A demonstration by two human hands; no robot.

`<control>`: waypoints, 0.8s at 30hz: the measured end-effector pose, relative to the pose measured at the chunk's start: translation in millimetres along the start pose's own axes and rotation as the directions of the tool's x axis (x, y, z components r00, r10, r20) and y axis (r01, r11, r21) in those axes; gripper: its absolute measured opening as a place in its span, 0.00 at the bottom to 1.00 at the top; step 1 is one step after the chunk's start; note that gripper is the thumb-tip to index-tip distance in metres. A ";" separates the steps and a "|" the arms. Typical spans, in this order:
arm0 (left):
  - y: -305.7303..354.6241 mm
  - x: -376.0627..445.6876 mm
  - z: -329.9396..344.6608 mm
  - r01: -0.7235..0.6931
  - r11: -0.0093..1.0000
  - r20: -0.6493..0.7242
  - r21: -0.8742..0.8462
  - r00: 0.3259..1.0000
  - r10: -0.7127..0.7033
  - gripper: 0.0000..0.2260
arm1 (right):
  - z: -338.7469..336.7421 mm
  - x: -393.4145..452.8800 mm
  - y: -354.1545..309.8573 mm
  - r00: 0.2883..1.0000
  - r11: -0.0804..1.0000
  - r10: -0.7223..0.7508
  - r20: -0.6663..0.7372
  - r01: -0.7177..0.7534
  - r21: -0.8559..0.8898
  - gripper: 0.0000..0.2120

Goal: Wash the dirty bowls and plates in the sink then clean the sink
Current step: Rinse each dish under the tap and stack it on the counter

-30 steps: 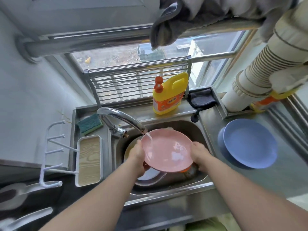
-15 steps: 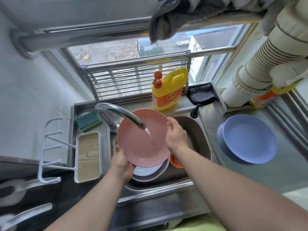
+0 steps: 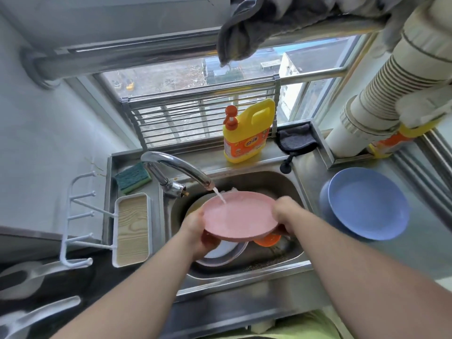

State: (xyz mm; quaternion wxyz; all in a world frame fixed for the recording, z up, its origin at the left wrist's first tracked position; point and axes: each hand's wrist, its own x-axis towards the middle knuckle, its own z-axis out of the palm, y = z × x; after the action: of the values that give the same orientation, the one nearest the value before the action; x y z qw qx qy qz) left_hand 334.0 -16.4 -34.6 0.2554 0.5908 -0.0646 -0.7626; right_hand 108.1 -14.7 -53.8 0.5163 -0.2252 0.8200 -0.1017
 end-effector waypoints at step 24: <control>-31.3 7.2 -3.6 0.181 0.913 0.039 -0.364 0.983 -0.180 0.13 | -30.9 -26.6 -26.3 0.826 0.827 -0.562 0.052 0.560 0.050 0.19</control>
State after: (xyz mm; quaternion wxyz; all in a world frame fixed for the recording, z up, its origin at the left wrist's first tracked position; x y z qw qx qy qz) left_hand 326.3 7.9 -54.5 0.2894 0.5346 0.1329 -0.7829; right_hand 97.2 -27.2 -8.1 0.4935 -0.4507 0.6988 -0.2548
